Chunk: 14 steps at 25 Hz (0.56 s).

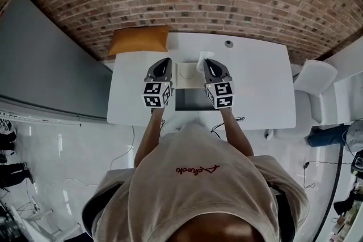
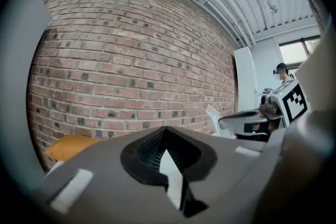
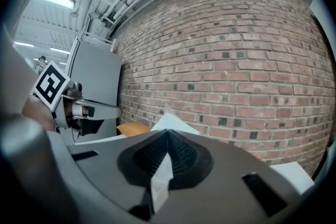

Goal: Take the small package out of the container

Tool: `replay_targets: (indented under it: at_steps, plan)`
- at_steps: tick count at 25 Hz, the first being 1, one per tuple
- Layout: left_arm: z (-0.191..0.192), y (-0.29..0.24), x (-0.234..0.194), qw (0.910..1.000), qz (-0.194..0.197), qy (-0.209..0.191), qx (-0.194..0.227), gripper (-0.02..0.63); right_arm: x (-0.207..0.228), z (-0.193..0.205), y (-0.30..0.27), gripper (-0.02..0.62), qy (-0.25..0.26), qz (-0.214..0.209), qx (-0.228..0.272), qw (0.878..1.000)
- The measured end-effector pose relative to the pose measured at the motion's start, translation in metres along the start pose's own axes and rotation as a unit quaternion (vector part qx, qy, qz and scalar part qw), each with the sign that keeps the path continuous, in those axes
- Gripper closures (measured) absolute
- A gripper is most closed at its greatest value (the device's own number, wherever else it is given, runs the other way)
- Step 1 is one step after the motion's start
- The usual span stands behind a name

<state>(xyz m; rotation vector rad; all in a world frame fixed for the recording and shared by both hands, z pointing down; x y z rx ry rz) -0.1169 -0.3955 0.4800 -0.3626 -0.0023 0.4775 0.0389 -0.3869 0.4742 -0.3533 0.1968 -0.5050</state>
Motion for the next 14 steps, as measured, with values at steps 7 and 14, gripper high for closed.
replay_targets:
  at_steps: [7,14]
  plan:
    - [0.004,0.001,-0.002,1.0000,-0.001,0.001,-0.005,0.597,0.002,0.008,-0.001,0.584,-0.011,0.002,-0.006,1.000]
    - [0.008,-0.003,-0.007,0.9999,-0.003,0.005,-0.012,0.597,0.001,0.011,-0.007,0.586,-0.011,0.000,-0.012,1.000]
Point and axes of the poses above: the fingertips, and each gripper's own axes: y backward along the fingers, x to its right, z out of its underside, the point moved 2 cm from there along y, backward along the fingers, and after that the axes turned 11 degrees about -x, right-handed, at the moved point
